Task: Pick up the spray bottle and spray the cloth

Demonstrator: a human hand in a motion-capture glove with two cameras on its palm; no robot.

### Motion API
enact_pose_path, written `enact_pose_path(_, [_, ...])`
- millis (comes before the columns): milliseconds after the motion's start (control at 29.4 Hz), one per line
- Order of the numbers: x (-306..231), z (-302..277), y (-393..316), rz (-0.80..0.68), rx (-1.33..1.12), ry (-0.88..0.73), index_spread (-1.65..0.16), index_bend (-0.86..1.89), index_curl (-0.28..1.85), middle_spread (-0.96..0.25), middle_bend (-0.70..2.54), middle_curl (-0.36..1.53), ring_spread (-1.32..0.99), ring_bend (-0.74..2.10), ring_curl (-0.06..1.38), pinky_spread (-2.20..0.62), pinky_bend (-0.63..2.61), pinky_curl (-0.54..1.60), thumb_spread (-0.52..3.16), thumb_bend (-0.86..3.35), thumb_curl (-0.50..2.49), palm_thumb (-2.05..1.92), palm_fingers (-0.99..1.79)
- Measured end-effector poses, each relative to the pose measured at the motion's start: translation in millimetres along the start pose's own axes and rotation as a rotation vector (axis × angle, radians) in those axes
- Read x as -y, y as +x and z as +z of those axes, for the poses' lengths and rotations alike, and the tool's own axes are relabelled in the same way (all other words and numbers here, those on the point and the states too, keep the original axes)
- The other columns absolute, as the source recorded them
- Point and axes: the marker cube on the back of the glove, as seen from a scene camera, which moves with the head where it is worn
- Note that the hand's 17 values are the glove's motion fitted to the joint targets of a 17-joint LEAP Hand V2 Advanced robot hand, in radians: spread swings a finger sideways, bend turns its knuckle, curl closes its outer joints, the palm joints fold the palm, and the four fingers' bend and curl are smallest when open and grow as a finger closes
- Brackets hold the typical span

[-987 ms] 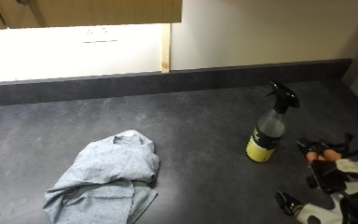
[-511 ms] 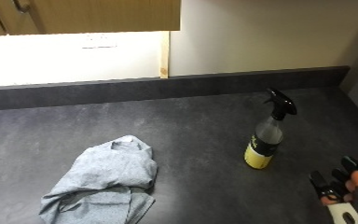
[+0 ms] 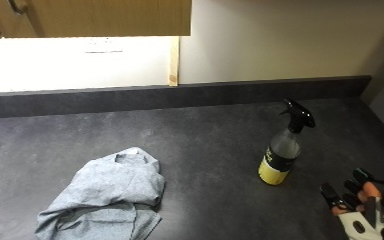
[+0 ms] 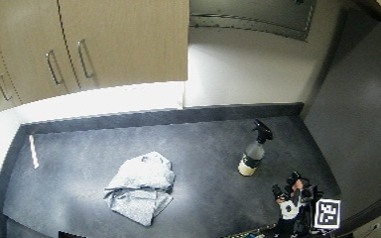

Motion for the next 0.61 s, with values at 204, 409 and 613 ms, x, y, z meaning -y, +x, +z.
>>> enact_pose_path(204, [45.3, 4.9, 27.8, 0.022, -0.013, 0.026, -0.31, 0.15, 0.26, 0.12, 0.19, 0.32, 0.13, 0.35, 0.32, 0.13, 0.66, 0.33, 1.03, 0.01, 0.51, 0.78, 0.40])
enact_pose_path(409, [89.6, 7.1, 63.3, 0.059, -0.059, 0.064, -0.31, 0.15, 0.27, 0.11, 0.19, 0.33, 0.13, 0.34, 0.33, 0.13, 0.65, 0.33, 1.01, -0.01, 0.52, 0.81, 0.39])
enact_pose_path(613, [116.5, 10.2, 92.0, 0.107, -0.078, 0.079, -0.31, 0.15, 0.27, 0.09, 0.19, 0.34, 0.12, 0.34, 0.33, 0.14, 0.64, 0.33, 1.00, -0.02, 0.53, 0.83, 0.39])
